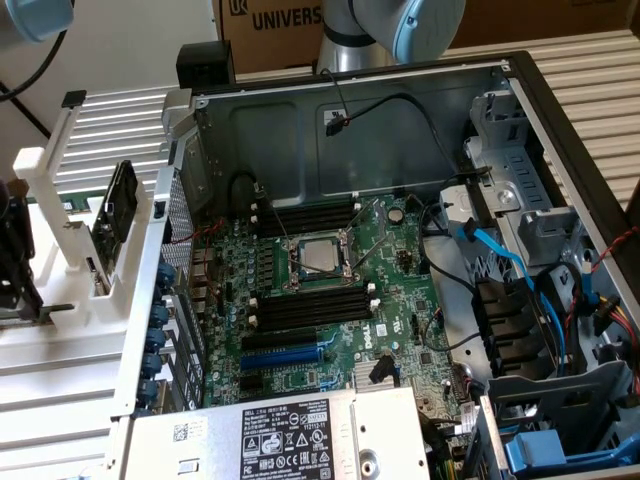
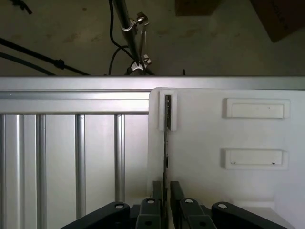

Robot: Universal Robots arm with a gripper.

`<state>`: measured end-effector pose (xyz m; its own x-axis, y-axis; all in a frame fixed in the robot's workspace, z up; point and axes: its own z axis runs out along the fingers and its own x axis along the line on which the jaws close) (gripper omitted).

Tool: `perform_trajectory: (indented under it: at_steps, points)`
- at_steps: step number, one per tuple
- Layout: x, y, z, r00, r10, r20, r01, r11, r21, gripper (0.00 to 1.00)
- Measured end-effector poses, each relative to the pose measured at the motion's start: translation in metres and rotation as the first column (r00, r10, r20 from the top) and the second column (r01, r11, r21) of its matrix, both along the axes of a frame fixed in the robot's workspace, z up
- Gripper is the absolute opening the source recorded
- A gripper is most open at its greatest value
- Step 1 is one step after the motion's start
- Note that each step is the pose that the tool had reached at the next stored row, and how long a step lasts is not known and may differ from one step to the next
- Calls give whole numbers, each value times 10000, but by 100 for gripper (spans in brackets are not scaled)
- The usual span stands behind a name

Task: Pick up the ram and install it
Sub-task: 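Pick up the ram and move it above insertion slot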

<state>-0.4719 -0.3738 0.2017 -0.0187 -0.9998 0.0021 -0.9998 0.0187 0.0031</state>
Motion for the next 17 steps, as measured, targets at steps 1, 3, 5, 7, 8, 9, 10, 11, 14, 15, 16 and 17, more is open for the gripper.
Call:
perform_trajectory:
  at_steps: [1, 3, 5, 7, 8, 9, 10, 11, 14, 15, 16, 17]
  points:
    - [0, 0, 0, 10000, 1, 0, -1, 10000, 0, 24]
    - [0, 0, 0, 10000, 0, 0, 0, 10000, 0, 17]
    - [0, 0, 0, 10000, 1, -1, -1, 10000, 0, 17]
    - [0, 0, 0, 10000, 0, 0, 0, 10000, 0, 17]
    - [0, 0, 0, 10000, 0, -1, 0, 10000, -1, 15]
    - [0, 0, 0, 10000, 0, 0, 0, 10000, -1, 15]
    - [0, 0, 0, 10000, 0, 0, 0, 10000, 0, 12]
    - [0, 0, 0, 10000, 0, -1, 0, 10000, -1, 12]
    - [0, 0, 0, 10000, 1, -1, -1, 10000, 0, 12]
    - [-1, 0, 4, 10000, 0, 0, 0, 10000, 4, 12]
    - [-3, 0, 20, 10000, 1, 0, -1, 10000, 9, 12]
    - [-6, 0, 33, 10000, 1, 1, -1, 10000, 13, 12]
